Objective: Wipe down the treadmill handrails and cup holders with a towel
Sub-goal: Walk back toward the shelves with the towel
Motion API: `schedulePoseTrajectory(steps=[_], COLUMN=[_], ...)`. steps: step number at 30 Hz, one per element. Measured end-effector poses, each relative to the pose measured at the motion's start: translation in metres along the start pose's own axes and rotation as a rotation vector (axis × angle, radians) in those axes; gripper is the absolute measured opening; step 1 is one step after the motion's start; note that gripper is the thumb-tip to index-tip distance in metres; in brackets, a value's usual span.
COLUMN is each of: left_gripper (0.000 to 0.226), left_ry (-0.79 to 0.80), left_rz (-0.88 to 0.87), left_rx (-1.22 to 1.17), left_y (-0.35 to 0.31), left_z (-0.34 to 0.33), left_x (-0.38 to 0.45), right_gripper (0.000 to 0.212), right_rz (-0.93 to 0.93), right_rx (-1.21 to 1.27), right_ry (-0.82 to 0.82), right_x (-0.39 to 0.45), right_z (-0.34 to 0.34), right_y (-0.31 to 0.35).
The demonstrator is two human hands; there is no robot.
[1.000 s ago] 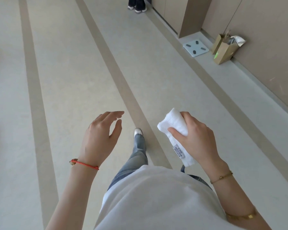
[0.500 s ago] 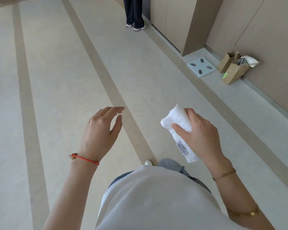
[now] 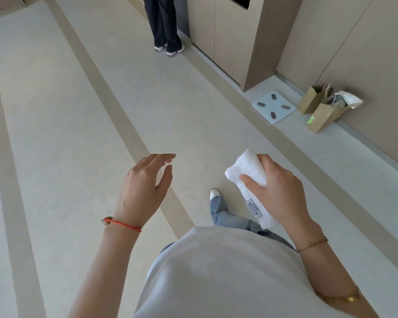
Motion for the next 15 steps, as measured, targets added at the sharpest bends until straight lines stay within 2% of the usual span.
schedulePoseTrajectory(steps=[7, 15], left_gripper=[0.030, 0.023], left_ry=[-0.032, -0.023], left_rz=[-0.024, 0.000], left_rx=[-0.036, -0.034], left_y=[0.029, 0.064], left_z=[0.015, 0.024], left_x=[0.176, 0.328], right_gripper=[0.034, 0.036], right_rz=[0.017, 0.045], right_rx=[-0.030, -0.036], right_ry=[-0.029, -0.001], right_x=[0.172, 0.335], right_z=[0.058, 0.088], right_y=[0.006, 0.019])
Point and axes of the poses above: each hand's wrist, its own x-axis towards the middle knuckle, its own z-axis out of the back of the hand, y = z × x, the point moved 2 cm from there along x, towards the middle knuckle, and after that the axes turned 13 degrees about y, right-handed, at the moved point
